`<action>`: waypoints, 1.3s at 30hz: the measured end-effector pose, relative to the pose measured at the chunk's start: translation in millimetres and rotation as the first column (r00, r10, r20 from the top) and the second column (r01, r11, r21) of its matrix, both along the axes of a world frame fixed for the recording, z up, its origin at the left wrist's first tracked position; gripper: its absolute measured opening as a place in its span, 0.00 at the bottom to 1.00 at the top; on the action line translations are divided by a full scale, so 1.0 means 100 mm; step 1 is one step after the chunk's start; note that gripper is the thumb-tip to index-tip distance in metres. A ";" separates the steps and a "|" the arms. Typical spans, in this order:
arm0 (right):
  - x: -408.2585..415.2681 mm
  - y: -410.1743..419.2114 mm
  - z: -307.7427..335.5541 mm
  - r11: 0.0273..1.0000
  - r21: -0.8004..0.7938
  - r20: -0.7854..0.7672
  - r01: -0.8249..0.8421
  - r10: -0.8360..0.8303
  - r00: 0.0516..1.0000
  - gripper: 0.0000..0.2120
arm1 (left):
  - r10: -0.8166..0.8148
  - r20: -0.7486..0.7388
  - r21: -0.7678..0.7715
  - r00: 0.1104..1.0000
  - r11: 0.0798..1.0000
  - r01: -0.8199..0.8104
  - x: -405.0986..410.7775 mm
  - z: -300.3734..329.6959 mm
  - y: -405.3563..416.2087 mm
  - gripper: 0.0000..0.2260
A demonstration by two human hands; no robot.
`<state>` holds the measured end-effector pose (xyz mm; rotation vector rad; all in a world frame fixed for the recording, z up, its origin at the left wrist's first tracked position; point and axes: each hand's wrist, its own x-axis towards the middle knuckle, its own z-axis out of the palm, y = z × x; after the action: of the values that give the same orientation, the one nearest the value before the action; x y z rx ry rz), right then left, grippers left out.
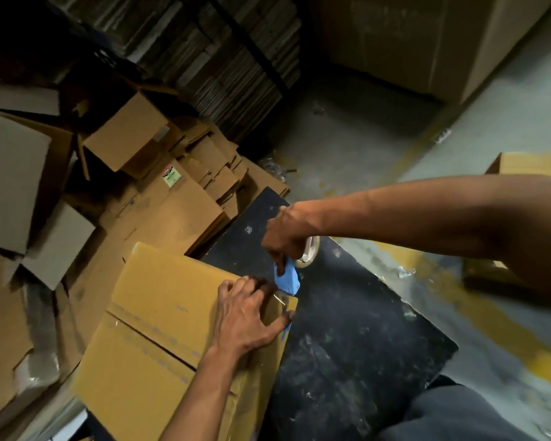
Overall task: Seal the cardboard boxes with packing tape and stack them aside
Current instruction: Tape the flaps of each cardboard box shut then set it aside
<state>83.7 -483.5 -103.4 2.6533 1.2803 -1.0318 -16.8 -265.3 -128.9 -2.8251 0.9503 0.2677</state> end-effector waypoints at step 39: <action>-0.54 -0.46 -1.17 0.837 0.252 -0.027 0.487 -0.497 0.867 0.21 | -0.043 -0.320 -0.285 0.946 0.957 -0.053 0.55 -0.08 0.00 0.38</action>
<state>30.1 -529.1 -220.7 3.2884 0.7669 -0.8898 38.7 -265.0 -136.8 -3.1126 1.1284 0.6625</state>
